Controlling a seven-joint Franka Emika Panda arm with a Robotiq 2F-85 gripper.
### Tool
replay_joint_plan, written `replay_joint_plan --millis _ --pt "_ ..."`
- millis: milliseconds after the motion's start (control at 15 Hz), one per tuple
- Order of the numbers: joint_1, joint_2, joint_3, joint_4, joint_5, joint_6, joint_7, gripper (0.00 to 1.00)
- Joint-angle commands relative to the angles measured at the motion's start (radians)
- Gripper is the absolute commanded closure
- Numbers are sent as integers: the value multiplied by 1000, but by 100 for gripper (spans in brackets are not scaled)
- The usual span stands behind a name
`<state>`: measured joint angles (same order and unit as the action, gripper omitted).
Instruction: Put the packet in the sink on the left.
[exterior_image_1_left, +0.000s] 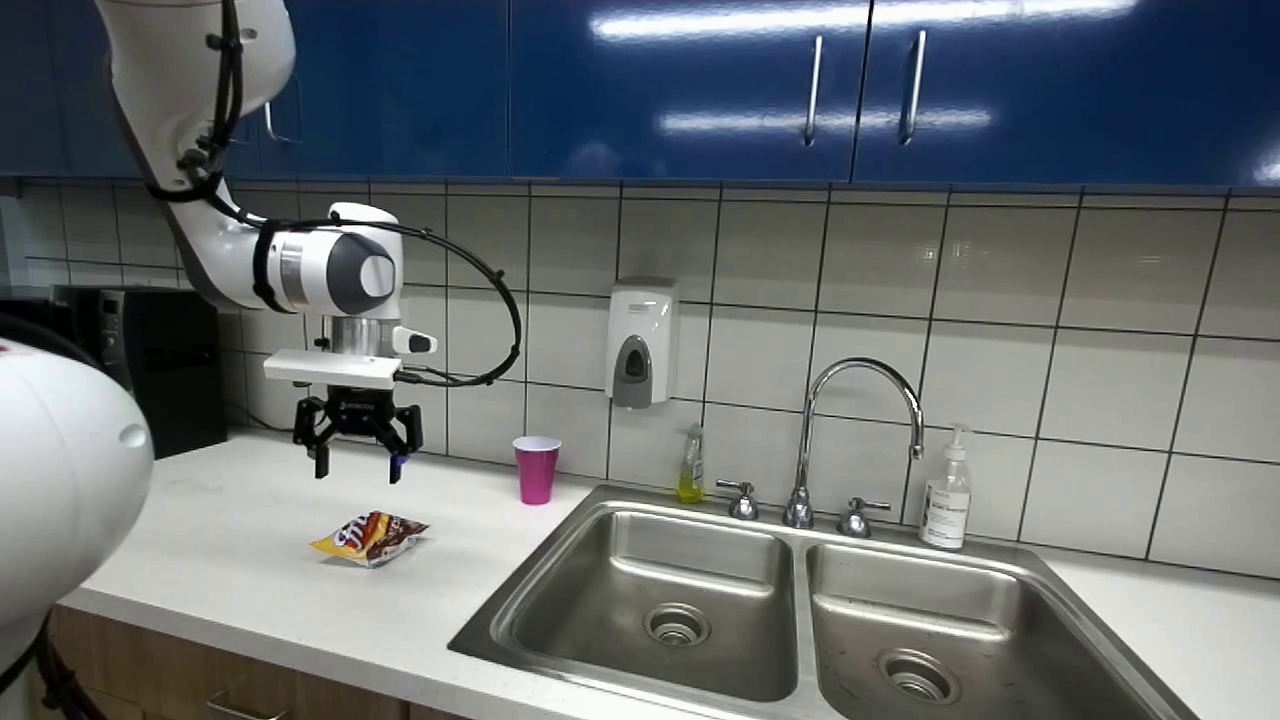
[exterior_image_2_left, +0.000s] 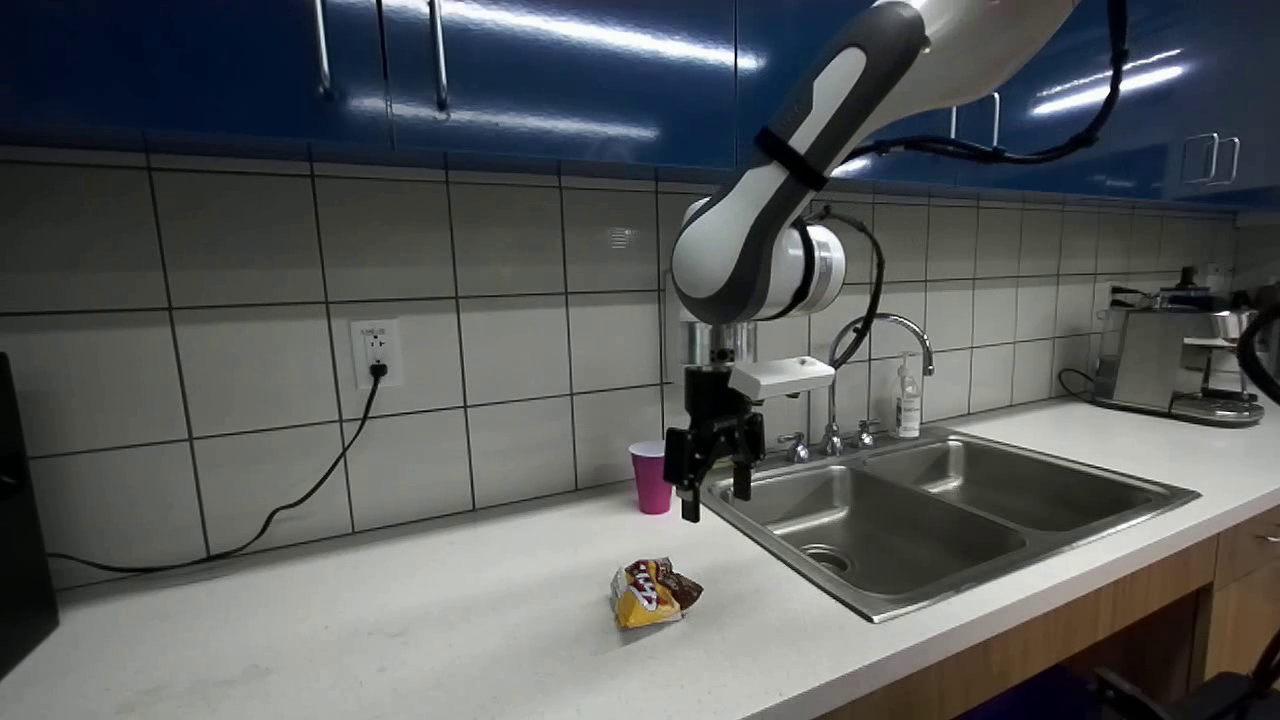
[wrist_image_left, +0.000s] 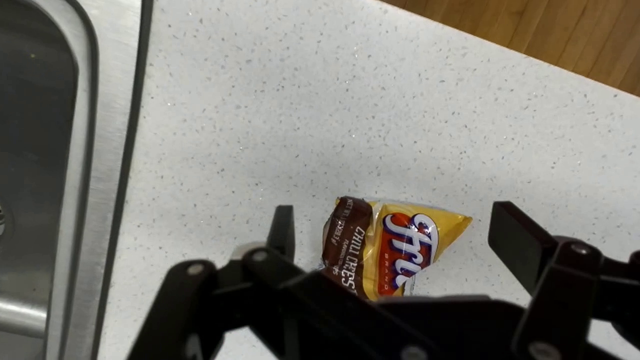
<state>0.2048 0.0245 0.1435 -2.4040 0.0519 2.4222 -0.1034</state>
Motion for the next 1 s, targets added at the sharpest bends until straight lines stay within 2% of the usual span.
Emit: replay_joint_plan --millis 0,933 --pt "0 85 26 73 -37 19 16 0" --pt "30 359 20 329 -119 1 102 0"
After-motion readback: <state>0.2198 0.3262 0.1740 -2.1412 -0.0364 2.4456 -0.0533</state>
